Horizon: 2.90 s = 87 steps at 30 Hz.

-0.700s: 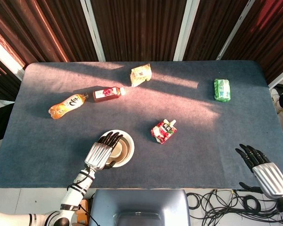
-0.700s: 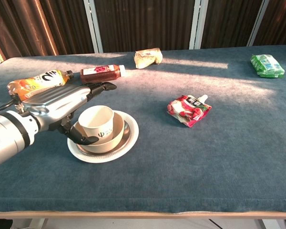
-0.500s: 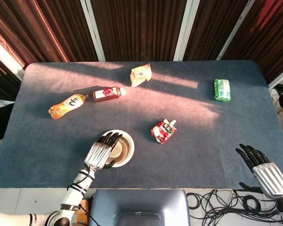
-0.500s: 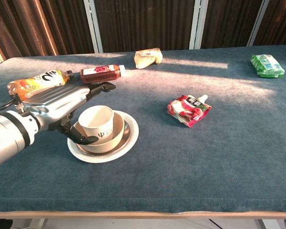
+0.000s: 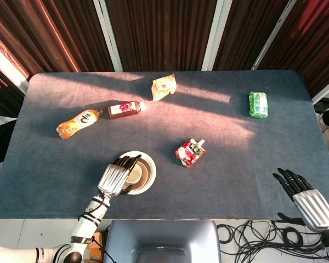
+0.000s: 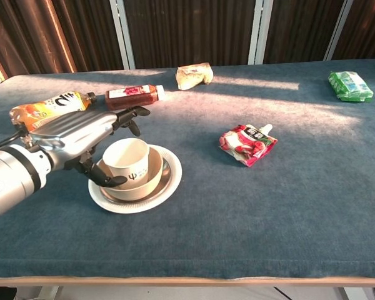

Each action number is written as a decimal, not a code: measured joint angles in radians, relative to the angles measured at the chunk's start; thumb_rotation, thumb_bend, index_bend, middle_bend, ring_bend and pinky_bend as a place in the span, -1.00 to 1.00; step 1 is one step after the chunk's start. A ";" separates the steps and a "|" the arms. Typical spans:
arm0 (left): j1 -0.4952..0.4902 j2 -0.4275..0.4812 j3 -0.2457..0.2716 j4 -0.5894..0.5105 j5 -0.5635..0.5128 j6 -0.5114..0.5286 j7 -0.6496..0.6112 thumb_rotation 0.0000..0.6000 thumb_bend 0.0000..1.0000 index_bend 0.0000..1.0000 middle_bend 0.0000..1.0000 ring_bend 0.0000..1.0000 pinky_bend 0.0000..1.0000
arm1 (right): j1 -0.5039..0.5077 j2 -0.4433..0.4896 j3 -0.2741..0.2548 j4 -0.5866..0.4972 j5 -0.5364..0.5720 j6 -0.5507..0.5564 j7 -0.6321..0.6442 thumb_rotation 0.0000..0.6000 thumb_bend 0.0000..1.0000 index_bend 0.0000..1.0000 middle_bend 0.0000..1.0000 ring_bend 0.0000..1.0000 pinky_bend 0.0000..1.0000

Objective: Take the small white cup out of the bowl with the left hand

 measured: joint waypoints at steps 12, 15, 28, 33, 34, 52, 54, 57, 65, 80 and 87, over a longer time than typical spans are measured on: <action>0.000 -0.010 0.003 0.013 -0.014 0.008 0.033 1.00 -0.51 -0.84 -0.33 -0.42 -0.15 | 0.001 -0.001 -0.001 0.000 -0.001 -0.001 -0.003 1.00 -1.00 -1.00 -1.00 -1.00 -0.72; 0.002 -0.013 0.003 0.016 -0.009 0.015 0.035 1.00 -0.49 -0.81 -0.26 -0.33 -0.05 | 0.001 -0.002 -0.001 0.000 -0.002 -0.003 -0.006 1.00 -1.00 -1.00 -1.00 -1.00 -0.72; 0.013 0.004 0.000 -0.021 0.032 0.052 0.031 1.00 -0.48 -0.74 -0.14 -0.21 0.03 | 0.002 -0.003 -0.002 -0.001 -0.002 -0.006 -0.014 1.00 -1.00 -1.00 -1.00 -1.00 -0.72; 0.023 0.027 -0.005 -0.066 0.075 0.095 0.030 1.00 -0.48 -0.74 -0.14 -0.21 0.03 | 0.003 -0.004 -0.004 -0.003 -0.001 -0.010 -0.019 1.00 -1.00 -1.00 -1.00 -1.00 -0.72; 0.026 0.034 -0.007 -0.077 0.086 0.108 0.032 1.00 -0.48 -0.74 -0.14 -0.21 0.03 | 0.003 -0.004 -0.004 -0.003 -0.001 -0.011 -0.020 1.00 -1.00 -1.00 -1.00 -1.00 -0.72; 0.098 0.147 -0.023 -0.052 0.085 0.180 0.002 1.00 -0.48 -0.73 -0.14 -0.21 0.00 | 0.009 -0.009 -0.005 -0.011 0.003 -0.032 -0.045 1.00 -1.00 -1.00 -1.00 -1.00 -0.72; 0.101 0.142 -0.021 -0.026 0.079 0.173 -0.004 1.00 -0.48 -0.73 -0.14 -0.21 -0.06 | 0.010 -0.009 -0.005 -0.013 0.006 -0.038 -0.050 1.00 -1.00 -1.00 -1.00 -1.00 -0.72; 0.103 0.123 -0.018 0.038 0.070 0.165 -0.007 1.00 -0.48 -0.72 -0.16 -0.23 -0.17 | 0.012 -0.008 -0.006 -0.016 0.008 -0.042 -0.053 1.00 -1.00 -1.00 -1.00 -1.00 -0.72; 0.108 0.039 -0.017 0.226 0.027 0.114 -0.057 1.00 -0.48 -0.74 -0.28 -0.34 -0.24 | 0.013 -0.004 -0.005 -0.018 0.011 -0.042 -0.047 1.00 -1.00 -1.00 -1.00 -1.00 -0.72; 0.116 0.040 -0.007 0.242 0.035 0.073 -0.088 1.00 -0.46 -1.00 -1.00 -1.00 -0.70 | 0.013 -0.005 -0.007 -0.018 0.009 -0.042 -0.050 1.00 -1.00 -1.00 -1.00 -1.00 -0.72; 0.125 0.103 -0.006 0.171 -0.001 0.045 -0.068 1.00 -0.46 -1.00 -1.00 -1.00 -0.72 | 0.012 -0.006 -0.008 -0.015 0.007 -0.039 -0.049 1.00 -1.00 -1.00 -1.00 -1.00 -0.72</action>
